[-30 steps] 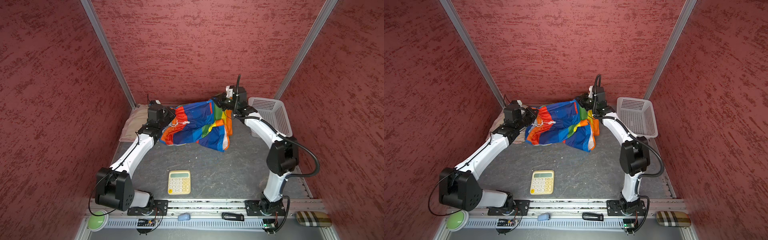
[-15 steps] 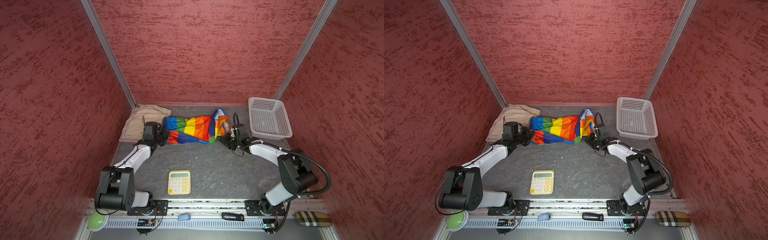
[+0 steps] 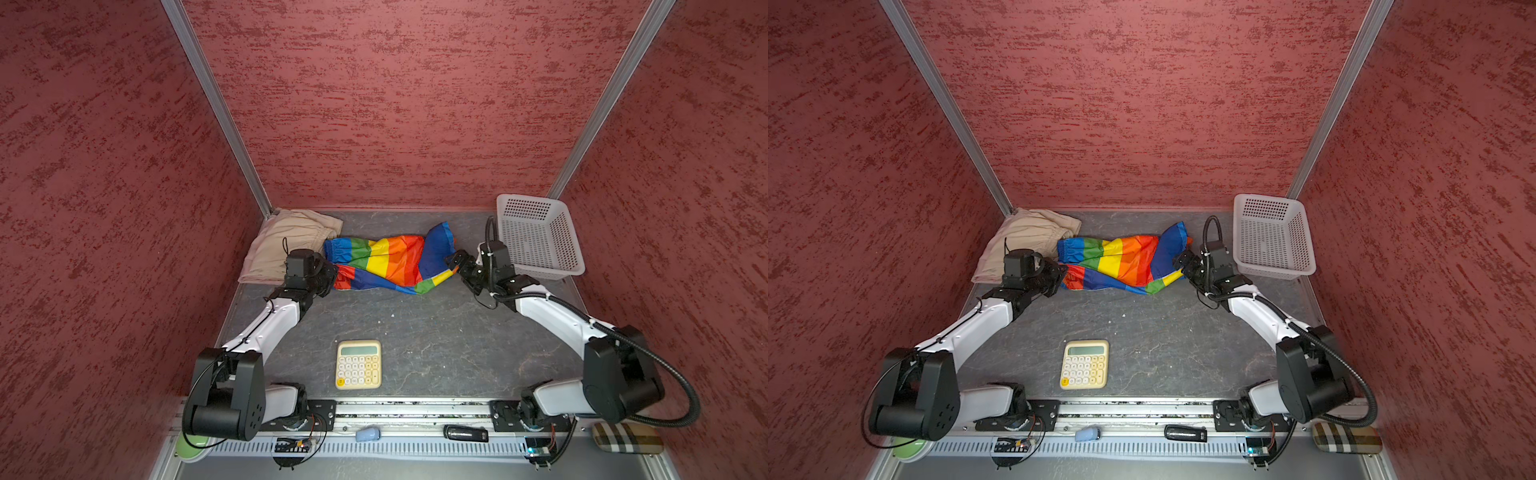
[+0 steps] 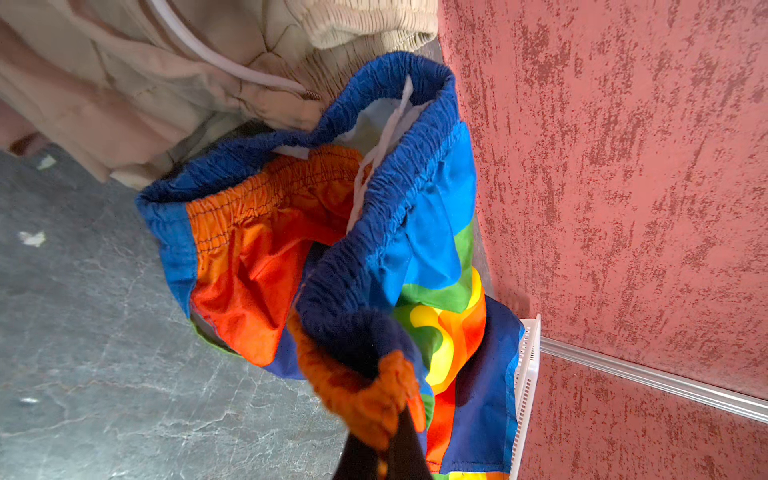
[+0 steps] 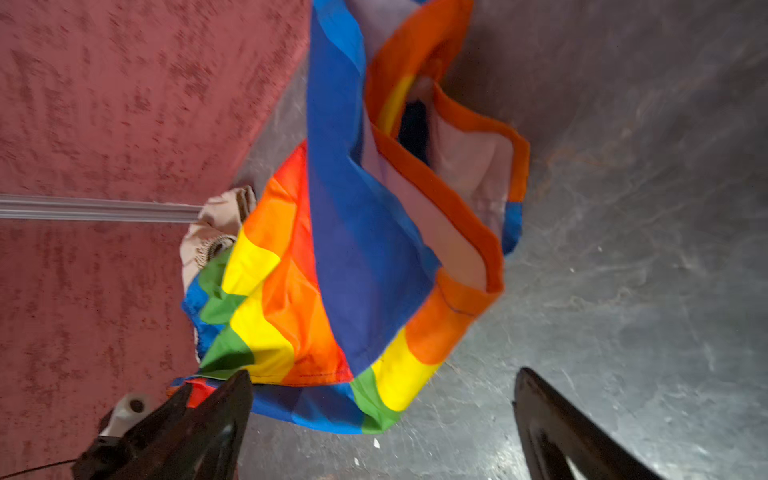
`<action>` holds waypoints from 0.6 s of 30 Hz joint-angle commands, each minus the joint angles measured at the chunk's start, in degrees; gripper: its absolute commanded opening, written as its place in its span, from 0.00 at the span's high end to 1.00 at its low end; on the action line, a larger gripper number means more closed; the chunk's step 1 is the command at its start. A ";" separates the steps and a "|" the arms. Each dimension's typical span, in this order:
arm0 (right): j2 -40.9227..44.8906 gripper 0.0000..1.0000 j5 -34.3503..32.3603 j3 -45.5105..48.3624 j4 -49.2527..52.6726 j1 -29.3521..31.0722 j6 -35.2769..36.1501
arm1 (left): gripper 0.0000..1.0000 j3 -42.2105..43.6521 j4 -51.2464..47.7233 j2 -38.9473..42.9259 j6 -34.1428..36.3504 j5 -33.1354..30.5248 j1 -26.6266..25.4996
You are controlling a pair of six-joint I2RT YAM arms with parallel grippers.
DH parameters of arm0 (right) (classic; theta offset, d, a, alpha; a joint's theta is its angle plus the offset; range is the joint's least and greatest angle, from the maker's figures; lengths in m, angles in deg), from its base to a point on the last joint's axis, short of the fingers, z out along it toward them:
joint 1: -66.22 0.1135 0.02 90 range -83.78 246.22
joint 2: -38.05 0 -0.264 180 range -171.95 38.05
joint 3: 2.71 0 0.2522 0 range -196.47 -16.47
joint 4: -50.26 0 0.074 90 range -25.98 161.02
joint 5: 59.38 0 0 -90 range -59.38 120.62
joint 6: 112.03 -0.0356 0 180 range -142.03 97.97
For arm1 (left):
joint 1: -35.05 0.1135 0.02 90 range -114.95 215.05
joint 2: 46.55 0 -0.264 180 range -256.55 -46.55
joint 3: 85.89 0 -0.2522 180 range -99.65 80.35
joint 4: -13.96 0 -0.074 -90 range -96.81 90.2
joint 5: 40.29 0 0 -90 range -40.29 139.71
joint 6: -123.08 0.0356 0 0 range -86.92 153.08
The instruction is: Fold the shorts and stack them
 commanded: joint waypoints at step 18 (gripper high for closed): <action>-17.38 0.51 3.12 -10.57 -8.98 -4.56 -2.46 | 1.00 0.43 1.75 1.22 0.11 -0.94 -0.58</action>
